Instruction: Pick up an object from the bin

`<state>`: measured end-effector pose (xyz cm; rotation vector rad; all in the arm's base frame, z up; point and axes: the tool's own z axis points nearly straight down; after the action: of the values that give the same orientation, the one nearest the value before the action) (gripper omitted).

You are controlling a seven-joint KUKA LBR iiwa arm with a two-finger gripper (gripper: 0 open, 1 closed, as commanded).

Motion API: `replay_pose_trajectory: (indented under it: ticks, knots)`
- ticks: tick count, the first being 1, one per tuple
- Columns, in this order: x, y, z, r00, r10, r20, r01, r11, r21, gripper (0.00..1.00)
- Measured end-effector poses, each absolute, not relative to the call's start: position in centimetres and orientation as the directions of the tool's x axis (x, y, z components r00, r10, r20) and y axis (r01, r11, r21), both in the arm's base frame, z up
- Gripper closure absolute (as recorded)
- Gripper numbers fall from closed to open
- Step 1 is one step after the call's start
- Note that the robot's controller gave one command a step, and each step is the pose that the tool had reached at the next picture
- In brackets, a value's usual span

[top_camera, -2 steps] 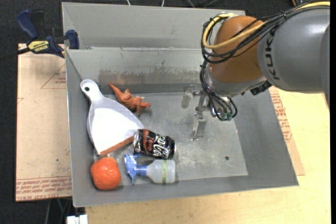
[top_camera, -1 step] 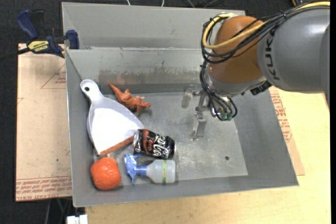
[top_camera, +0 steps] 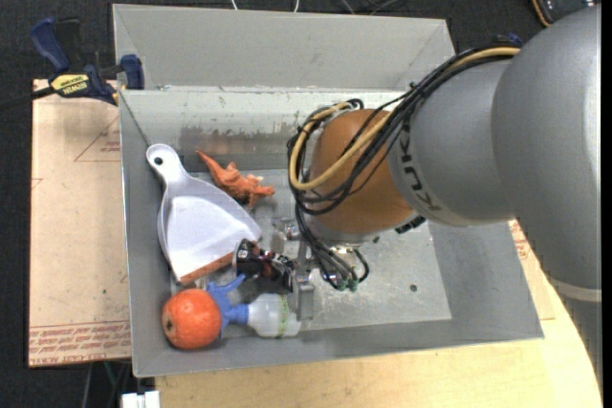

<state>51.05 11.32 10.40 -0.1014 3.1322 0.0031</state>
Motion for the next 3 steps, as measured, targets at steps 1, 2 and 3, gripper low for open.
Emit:
replay_pose_trajectory:
  ticks: [1, 2, 3]
  knots:
    - [57.7, 12.9, 8.5, -0.995, -0.099, -0.017, -0.099, 0.995, -0.002, 0.00]
    - [53.5, 12.9, 9.9, -0.998, -0.056, -0.001, -0.056, 0.998, 0.005, 1.00]
    - [53.5, 12.9, 9.9, -0.998, -0.055, -0.002, -0.056, 0.998, 0.005, 1.00]
